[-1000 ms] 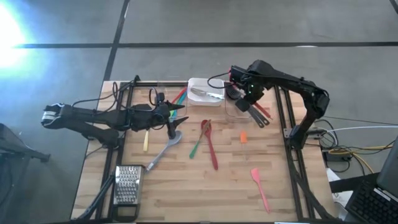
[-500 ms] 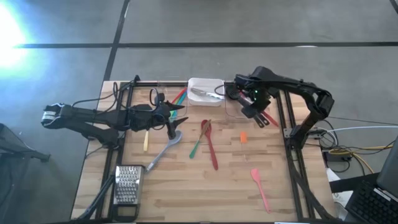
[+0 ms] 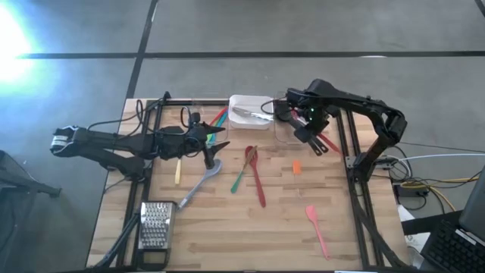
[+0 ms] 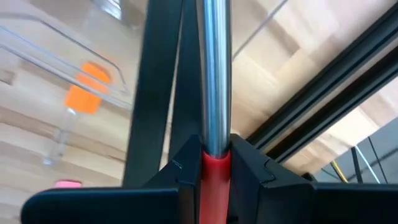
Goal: Pick & Place Kitchen Items
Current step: Put the left red serving spoon into the right transparent bin
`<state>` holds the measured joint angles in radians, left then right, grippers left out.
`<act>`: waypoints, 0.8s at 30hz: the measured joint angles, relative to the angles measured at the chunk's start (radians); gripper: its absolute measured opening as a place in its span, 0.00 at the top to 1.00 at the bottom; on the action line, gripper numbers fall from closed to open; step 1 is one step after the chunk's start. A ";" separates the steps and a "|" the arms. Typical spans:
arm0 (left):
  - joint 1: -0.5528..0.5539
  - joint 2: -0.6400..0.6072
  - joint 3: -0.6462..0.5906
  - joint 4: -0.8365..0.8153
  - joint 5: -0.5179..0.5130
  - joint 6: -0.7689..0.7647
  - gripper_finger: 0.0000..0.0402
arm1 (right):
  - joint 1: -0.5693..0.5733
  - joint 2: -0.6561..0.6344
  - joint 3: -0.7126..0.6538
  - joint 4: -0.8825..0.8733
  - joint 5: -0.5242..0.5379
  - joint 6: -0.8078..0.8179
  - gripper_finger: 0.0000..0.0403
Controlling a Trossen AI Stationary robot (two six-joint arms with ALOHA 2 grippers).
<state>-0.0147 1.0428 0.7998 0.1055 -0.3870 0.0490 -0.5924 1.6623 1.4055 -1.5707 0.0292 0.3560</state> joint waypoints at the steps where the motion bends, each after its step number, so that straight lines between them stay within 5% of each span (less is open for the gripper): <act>1: 0.000 0.000 0.000 0.000 0.000 0.000 0.41 | -0.001 0.000 0.014 0.000 0.000 0.002 0.89; 24: 0.000 0.000 -0.001 -0.003 0.000 0.005 0.41 | -0.021 0.221 0.171 -0.001 -0.012 -0.035 0.89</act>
<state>-0.0147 1.0428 0.7986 0.1028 -0.3866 0.0544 -0.6137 1.8829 1.5768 -1.5715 0.0173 0.3214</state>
